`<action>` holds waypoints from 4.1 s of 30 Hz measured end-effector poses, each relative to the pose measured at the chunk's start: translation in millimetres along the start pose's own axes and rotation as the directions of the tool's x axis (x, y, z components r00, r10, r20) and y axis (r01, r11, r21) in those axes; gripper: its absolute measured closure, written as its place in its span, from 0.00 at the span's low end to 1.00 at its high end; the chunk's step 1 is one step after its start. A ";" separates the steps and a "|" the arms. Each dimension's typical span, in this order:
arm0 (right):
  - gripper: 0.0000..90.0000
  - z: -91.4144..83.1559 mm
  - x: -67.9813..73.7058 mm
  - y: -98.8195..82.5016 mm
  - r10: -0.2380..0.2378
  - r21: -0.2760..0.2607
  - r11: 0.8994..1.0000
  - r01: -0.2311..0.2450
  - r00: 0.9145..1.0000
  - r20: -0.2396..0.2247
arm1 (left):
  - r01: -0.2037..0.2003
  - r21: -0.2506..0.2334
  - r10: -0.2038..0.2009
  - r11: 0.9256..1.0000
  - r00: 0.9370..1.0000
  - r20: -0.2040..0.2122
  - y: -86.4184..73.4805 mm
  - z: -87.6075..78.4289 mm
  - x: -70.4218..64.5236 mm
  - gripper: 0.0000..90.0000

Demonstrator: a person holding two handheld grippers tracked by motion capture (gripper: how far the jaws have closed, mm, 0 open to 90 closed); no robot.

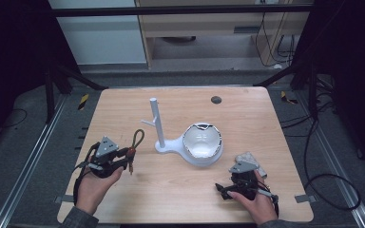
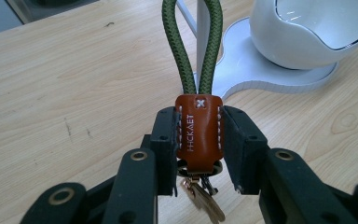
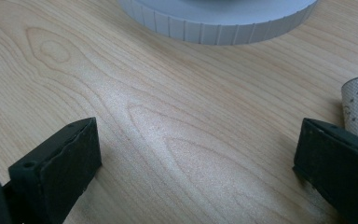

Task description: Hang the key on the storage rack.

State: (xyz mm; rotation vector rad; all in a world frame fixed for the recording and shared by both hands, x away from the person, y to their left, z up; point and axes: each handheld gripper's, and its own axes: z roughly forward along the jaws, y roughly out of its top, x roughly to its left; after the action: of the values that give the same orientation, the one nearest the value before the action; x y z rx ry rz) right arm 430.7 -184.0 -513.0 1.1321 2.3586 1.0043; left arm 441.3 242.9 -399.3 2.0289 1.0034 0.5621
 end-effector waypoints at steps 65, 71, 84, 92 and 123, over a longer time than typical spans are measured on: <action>0.01 0.0 0.3 -0.5 0.007 -0.004 1.000 -0.007 1.000 0.006 | 0.052 -0.143 -0.051 0.988 0.999 0.015 43.7 20.0 -31.6 0.73; 0.01 -0.3 0.0 -0.7 0.004 -0.003 1.000 -0.004 1.000 0.007 | 0.071 -0.121 -0.071 0.990 0.997 0.008 41.7 34.1 -28.7 0.73; 0.01 -0.3 -0.3 -1.1 -0.001 -0.005 1.000 0.001 1.000 0.008 | 0.060 -0.095 -0.060 0.994 0.998 -0.002 42.8 49.2 -29.0 0.73; 0.01 -0.7 -0.3 -1.3 0.001 -0.004 1.000 -0.001 1.000 0.009 | 0.053 -0.098 -0.053 0.994 0.999 0.002 42.8 55.0 -27.8 0.73; 0.08 -73.2 -36.6 26.2 -0.005 0.010 1.000 0.004 0.988 0.154 | 0.043 0.042 -0.041 0.998 0.999 -0.029 -55.5 68.4 25.1 0.08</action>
State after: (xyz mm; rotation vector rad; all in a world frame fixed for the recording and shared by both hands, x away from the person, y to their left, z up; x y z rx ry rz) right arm 426.7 -234.3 -443.5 1.1640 2.2457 0.8712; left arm 476.2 253.0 -483.4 2.0376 1.0807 0.5524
